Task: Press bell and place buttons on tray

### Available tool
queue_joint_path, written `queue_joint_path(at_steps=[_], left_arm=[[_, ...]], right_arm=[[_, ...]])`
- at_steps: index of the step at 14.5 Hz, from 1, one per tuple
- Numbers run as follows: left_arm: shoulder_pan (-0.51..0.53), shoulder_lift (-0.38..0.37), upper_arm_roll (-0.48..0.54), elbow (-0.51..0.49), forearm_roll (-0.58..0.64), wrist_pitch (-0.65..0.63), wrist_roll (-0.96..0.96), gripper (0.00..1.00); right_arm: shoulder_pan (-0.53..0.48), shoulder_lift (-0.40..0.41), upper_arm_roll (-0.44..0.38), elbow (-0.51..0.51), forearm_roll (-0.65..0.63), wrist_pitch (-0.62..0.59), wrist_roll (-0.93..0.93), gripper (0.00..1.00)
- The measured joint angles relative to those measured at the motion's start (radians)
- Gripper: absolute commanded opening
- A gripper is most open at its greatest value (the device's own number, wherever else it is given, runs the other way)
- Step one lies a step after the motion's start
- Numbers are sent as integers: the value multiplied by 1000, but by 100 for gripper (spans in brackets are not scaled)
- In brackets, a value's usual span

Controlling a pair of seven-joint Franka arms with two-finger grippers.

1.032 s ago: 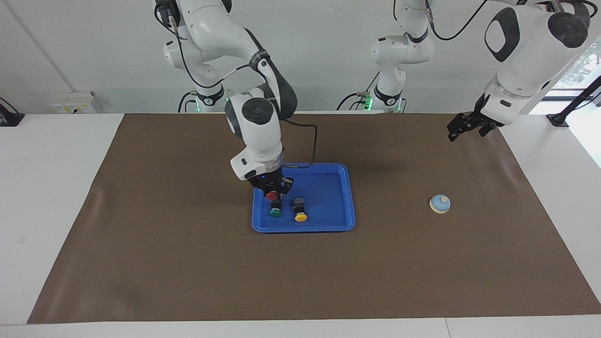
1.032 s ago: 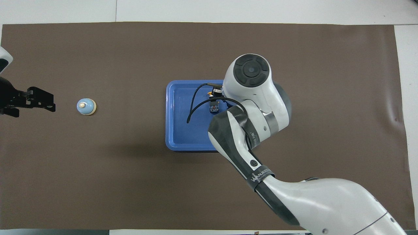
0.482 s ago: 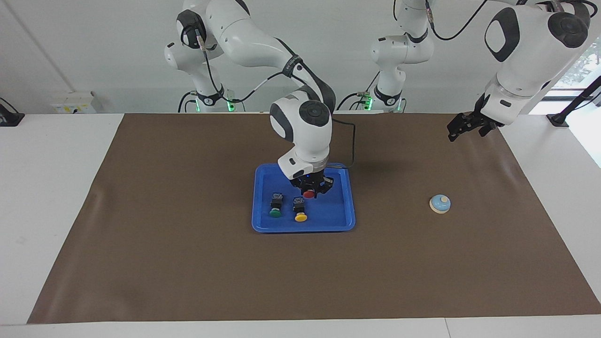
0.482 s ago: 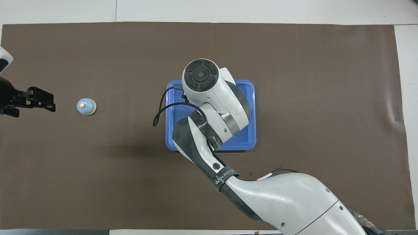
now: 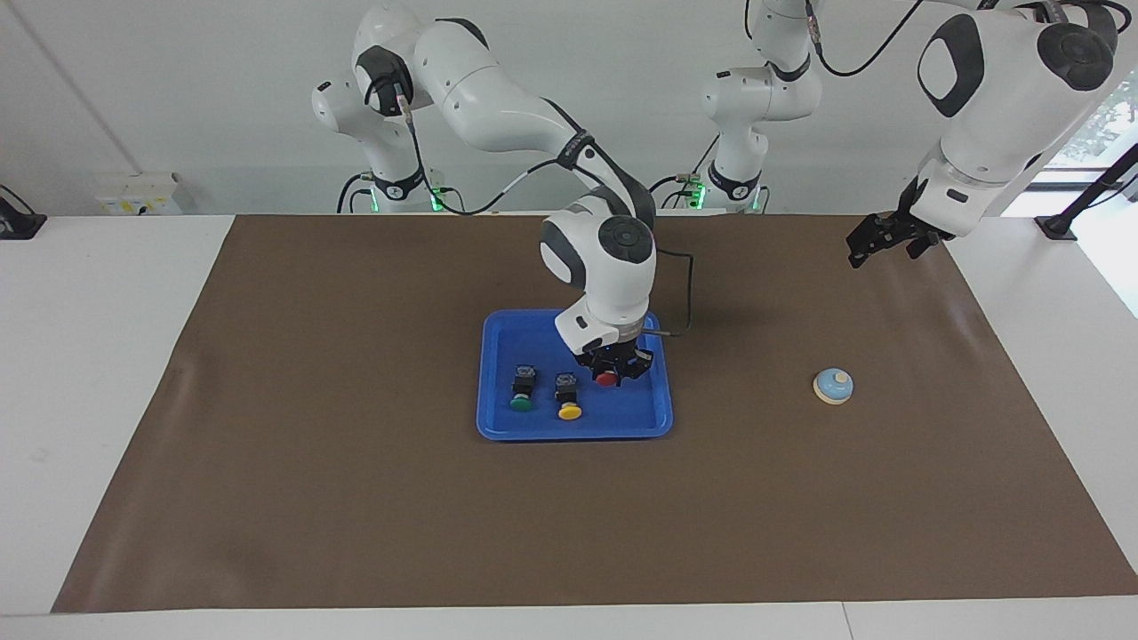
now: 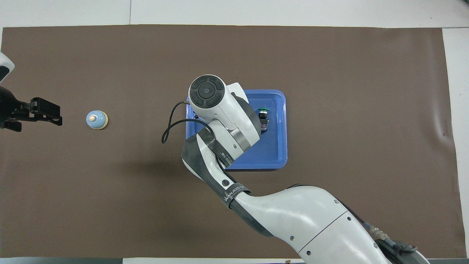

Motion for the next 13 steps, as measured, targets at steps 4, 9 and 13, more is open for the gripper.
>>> queue_joint_path(at_steps=[4,9,13], left_arm=[[0,0,0,0,0,0,0,100],[0,0,0,0,0,0,0,100],[0,0,0,0,0,0,0,100]], right_arm=[[-6,3,-13,19,-5,-4,0,100],[-83,-112,-18,48,-6,-48,-35,100],[-211,-284,-21,-40,-8,-148,-283,100]])
